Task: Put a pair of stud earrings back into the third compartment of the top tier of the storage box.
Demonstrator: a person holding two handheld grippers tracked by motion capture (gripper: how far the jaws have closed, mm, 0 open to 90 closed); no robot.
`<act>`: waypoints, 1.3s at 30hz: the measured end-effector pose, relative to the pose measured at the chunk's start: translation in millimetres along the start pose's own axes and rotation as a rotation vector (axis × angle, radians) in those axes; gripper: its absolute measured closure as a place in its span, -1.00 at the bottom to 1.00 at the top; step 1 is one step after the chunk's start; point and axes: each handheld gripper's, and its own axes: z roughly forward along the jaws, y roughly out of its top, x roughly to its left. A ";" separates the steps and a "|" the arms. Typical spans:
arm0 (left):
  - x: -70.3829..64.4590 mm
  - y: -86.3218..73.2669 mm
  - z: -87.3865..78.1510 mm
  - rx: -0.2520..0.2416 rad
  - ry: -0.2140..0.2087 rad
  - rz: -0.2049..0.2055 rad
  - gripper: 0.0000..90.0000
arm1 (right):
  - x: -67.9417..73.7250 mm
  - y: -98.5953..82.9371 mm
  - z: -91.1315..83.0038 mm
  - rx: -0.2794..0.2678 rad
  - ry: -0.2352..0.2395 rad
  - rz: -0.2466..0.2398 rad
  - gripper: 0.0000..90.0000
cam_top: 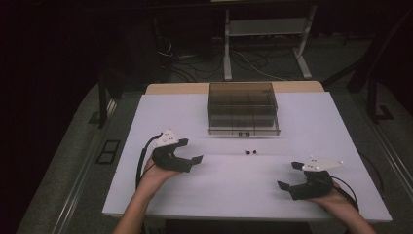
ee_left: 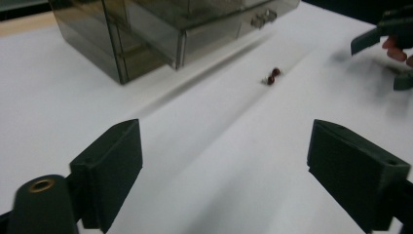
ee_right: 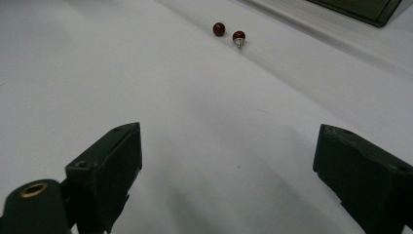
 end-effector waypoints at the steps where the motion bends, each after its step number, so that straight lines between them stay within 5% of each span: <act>1: -1.0 -2.8 -0.1 -0.001 -0.005 -0.001 -0.76 | -0.1 0.1 0.1 -0.001 -0.001 0.002 -0.78; 8: -11.4 -20.3 1.1 0.019 -0.015 0.002 -1.00 | -0.4 -0.3 0.5 0.002 -0.002 0.001 -0.78; 18: -16.7 -29.6 -1.1 -0.010 -0.008 -0.019 -1.00 | -1.4 4.3 -0.4 -0.009 -0.007 0.001 -0.78; 39: -19.9 -34.3 2.3 0.042 -0.001 -0.003 -1.00 | -5.5 28.9 13.7 0.011 0.032 0.023 -0.78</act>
